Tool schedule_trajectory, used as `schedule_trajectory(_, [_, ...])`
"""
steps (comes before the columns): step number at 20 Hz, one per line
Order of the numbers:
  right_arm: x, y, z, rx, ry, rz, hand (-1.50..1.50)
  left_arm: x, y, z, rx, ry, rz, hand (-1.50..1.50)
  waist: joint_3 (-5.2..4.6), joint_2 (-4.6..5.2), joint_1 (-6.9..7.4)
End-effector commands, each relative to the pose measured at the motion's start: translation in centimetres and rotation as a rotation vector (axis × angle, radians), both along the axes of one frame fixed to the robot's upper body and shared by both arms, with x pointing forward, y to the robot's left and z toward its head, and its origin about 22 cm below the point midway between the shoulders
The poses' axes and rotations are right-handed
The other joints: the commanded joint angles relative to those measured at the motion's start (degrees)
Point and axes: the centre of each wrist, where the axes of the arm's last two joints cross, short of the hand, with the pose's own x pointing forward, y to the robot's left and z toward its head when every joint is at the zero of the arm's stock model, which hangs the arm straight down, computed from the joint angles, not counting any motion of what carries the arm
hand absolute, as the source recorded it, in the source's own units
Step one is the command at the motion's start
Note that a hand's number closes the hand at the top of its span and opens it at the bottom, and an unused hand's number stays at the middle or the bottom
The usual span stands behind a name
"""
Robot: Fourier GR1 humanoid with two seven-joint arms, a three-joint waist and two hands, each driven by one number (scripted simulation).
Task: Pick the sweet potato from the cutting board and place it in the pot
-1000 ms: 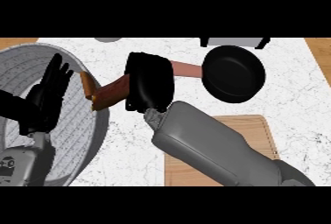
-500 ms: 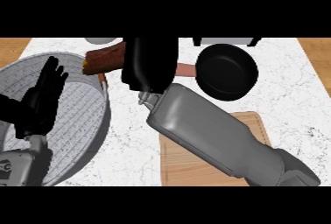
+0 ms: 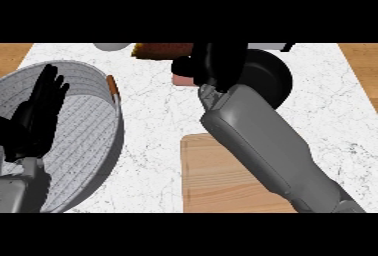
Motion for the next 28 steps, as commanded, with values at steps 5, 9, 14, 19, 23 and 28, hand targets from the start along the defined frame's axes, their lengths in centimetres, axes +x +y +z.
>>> schedule_trajectory(5, [3.5, -4.1, -3.3, 0.168, -0.017, -0.106, 1.50, 0.5, 1.0, -1.2, -0.007, -0.002, -0.009, 0.00, -0.03, 0.43, 0.47])
schedule_trajectory(9, [6.0, -9.4, -5.3, -0.271, 0.060, -0.321, 1.50, -0.9, -0.1, 0.7, 0.013, -0.002, -0.017, 0.00, -0.05, 0.01, 0.79])
schedule_trajectory(14, [8.0, -12.2, -7.9, -0.288, 0.107, -0.348, 1.50, -0.4, -1.9, -0.4, -0.003, -0.013, -0.015, 0.00, 0.00, 0.46, 0.96])
schedule_trajectory(19, [9.1, -13.2, -10.1, -0.265, 0.151, -0.315, 1.50, 1.7, -0.8, 0.5, -0.007, -0.013, -0.006, 0.00, 0.00, 0.57, 0.88])
schedule_trajectory(23, [9.9, -14.7, -10.5, -0.090, 0.264, -0.334, -1.50, -0.4, 0.0, -1.2, -0.018, -0.015, -0.026, 0.00, 0.02, 0.93, 2.33])
schedule_trajectory(28, [9.3, -16.7, -13.0, 0.069, 0.290, -0.168, -1.50, 0.6, -1.3, 0.2, 0.011, -0.007, -0.024, 0.00, 0.12, 0.99, 1.90])
